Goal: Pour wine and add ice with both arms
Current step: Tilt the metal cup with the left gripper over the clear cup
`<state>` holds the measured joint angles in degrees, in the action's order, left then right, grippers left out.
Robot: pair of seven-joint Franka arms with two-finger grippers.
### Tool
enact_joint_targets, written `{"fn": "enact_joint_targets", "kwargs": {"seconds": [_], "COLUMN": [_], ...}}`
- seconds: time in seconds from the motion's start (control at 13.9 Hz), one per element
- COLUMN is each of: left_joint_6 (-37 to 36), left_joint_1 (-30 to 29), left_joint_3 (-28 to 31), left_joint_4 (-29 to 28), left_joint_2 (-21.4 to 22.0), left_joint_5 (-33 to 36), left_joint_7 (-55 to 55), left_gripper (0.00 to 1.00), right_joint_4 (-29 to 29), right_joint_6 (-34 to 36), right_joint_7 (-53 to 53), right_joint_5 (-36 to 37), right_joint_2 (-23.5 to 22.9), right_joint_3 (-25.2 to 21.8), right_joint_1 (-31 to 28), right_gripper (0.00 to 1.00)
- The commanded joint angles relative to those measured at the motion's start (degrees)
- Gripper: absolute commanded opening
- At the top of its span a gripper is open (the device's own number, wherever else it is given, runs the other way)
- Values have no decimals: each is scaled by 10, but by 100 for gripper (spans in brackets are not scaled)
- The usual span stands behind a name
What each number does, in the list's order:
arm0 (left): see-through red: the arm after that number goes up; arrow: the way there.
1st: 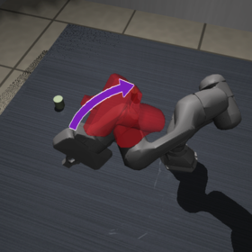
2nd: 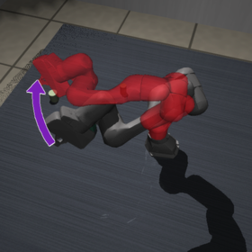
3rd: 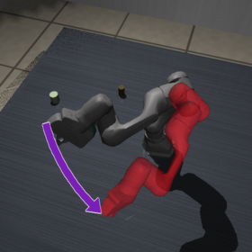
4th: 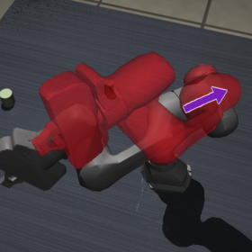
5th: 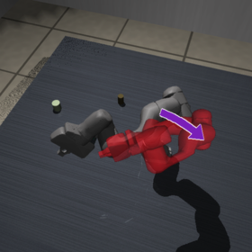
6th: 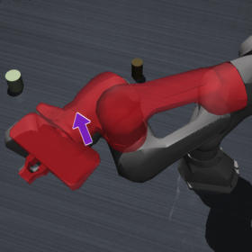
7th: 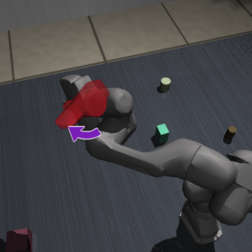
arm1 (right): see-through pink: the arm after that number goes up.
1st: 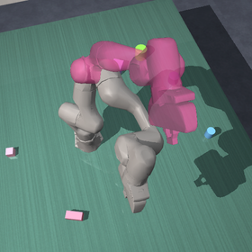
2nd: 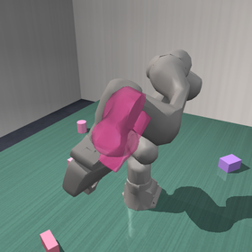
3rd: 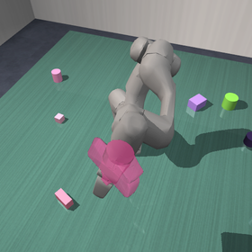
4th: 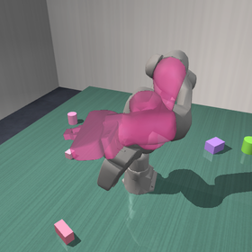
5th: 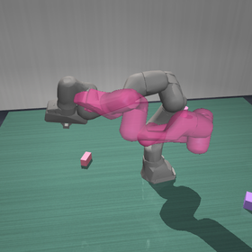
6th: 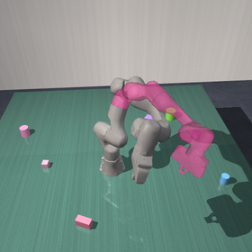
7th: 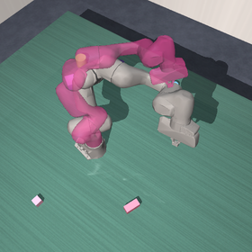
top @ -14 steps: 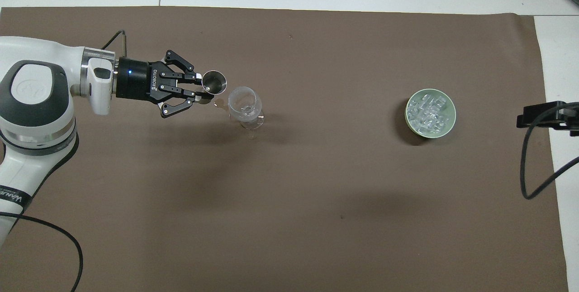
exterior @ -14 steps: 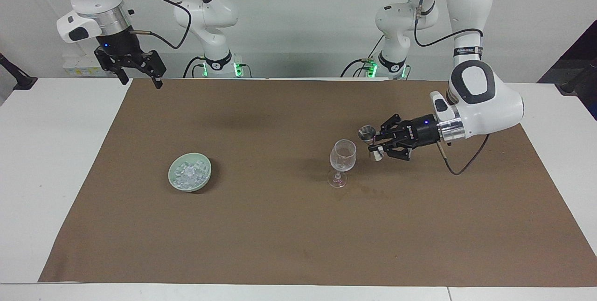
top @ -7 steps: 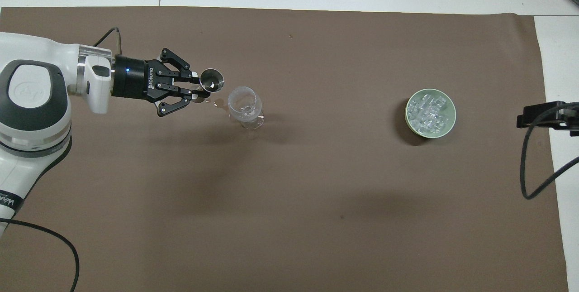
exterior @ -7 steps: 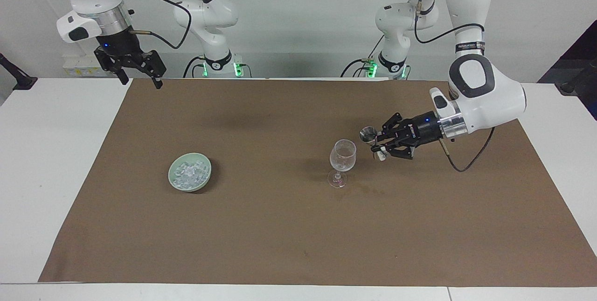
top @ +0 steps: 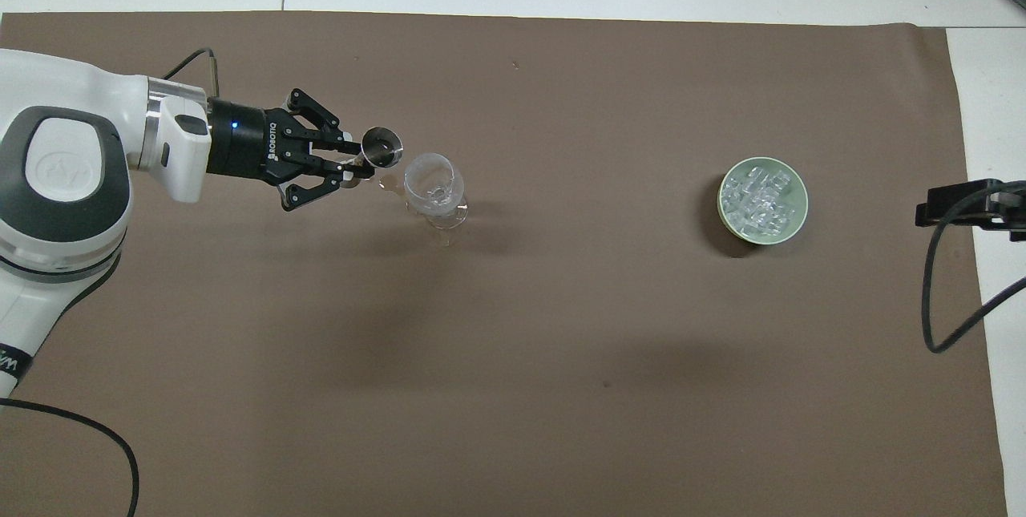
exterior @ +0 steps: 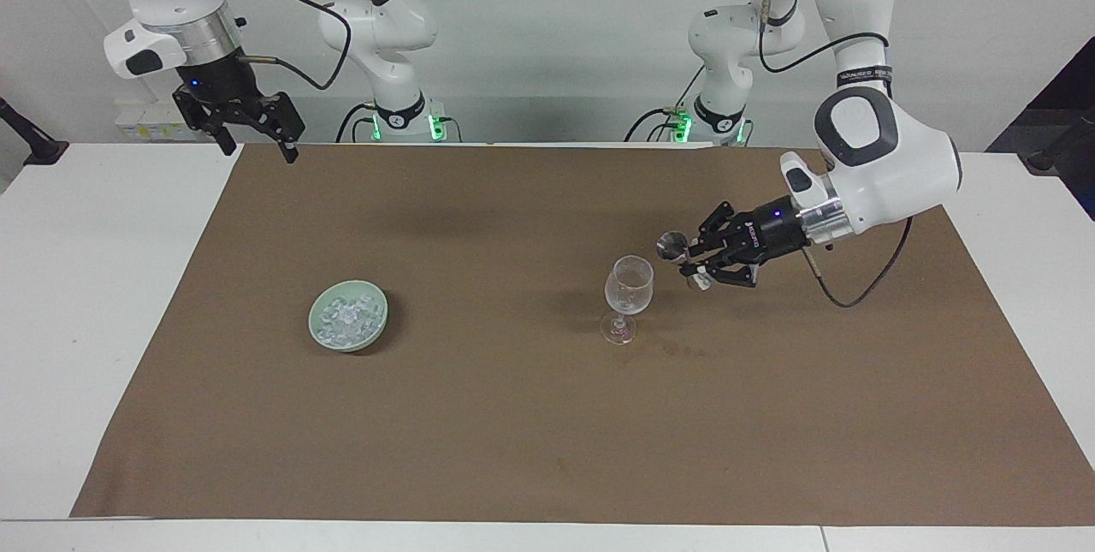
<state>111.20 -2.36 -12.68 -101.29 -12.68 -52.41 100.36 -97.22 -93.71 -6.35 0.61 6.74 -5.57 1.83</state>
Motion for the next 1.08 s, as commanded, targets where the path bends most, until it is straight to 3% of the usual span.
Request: {"fn": "enact_joint_targets", "kwargs": {"seconds": [0.0, 1.0], "left_joint_6": [26, 53], "left_joint_1": [18, 46], "left_joint_3": [11, 12], "left_joint_4": [-23, -22], "left_joint_2": [26, 40], "left_joint_5": [15, 103], "left_joint_7": [-18, -90], "left_gripper": [0, 0], "right_joint_4": [1, 1], "right_joint_6": [-3, -3], "right_joint_7": [12, 12], "right_joint_5": [-12, -12], "right_joint_2": [-2, -1], "right_joint_3": [5, 5], "right_joint_1": [-9, -9], "right_gripper": [100, 100]}}
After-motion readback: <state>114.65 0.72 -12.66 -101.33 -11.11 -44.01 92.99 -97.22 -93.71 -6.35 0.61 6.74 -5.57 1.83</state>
